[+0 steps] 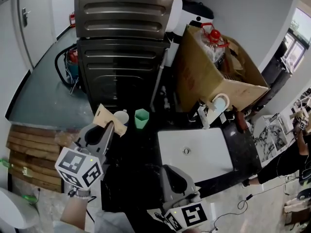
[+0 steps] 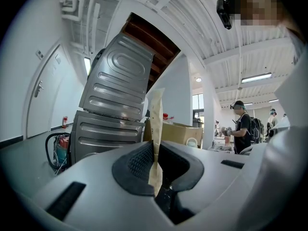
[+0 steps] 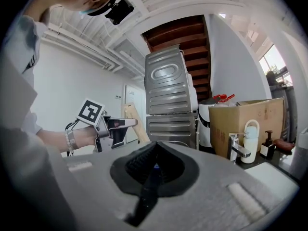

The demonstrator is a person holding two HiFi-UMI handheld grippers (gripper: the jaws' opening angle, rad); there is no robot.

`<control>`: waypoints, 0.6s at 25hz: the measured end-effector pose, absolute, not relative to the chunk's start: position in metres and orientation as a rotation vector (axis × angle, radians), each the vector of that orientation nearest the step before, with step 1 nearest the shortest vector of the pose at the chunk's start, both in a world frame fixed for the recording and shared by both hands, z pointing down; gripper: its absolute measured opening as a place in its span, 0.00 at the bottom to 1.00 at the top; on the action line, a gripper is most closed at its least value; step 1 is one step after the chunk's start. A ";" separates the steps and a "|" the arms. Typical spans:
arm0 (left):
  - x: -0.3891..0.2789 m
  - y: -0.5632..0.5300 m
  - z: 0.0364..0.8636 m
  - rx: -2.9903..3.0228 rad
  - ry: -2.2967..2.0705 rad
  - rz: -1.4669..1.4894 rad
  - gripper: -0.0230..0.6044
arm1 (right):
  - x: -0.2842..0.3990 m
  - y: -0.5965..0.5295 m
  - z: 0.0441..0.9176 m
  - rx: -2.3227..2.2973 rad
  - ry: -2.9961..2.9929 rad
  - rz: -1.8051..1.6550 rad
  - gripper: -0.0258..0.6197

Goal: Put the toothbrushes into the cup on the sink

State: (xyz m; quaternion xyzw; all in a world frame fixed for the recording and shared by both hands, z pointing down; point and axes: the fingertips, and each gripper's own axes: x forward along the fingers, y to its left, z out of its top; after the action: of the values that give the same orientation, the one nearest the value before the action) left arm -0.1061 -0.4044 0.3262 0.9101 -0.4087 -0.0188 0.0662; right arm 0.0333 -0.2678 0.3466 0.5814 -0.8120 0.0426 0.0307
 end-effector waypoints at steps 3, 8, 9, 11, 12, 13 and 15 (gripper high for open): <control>-0.102 -0.418 0.328 2.738 -1.200 -0.065 0.08 | 0.039 -0.268 0.348 1.803 -2.490 0.136 0.04; -0.103 -0.442 0.340 2.689 -1.203 -0.072 0.08 | 0.051 -0.268 0.352 1.820 -2.468 0.143 0.04; -0.103 -0.447 0.343 2.686 -1.216 -0.060 0.08 | 0.054 -0.268 0.352 1.825 -2.462 0.145 0.04; -0.104 -0.456 0.349 2.688 -1.245 -0.032 0.08 | 0.060 -0.269 0.354 1.834 -2.450 0.150 0.04; -0.105 -0.461 0.352 2.686 -1.257 -0.023 0.08 | 0.063 -0.269 0.355 1.838 -2.443 0.154 0.04; -0.105 -0.465 0.354 2.682 -1.265 -0.018 0.08 | 0.065 -0.269 0.356 1.840 -2.437 0.157 0.04; -0.105 -0.475 0.359 2.672 -1.280 -0.013 0.08 | 0.070 -0.269 0.358 1.846 -2.426 0.164 0.04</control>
State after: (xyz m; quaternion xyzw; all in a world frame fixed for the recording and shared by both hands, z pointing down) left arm -0.1050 -0.4746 0.3591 0.8983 -0.4301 -0.0043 0.0892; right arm 0.0700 -0.2693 0.3578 0.6042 -0.7938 0.0535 0.0444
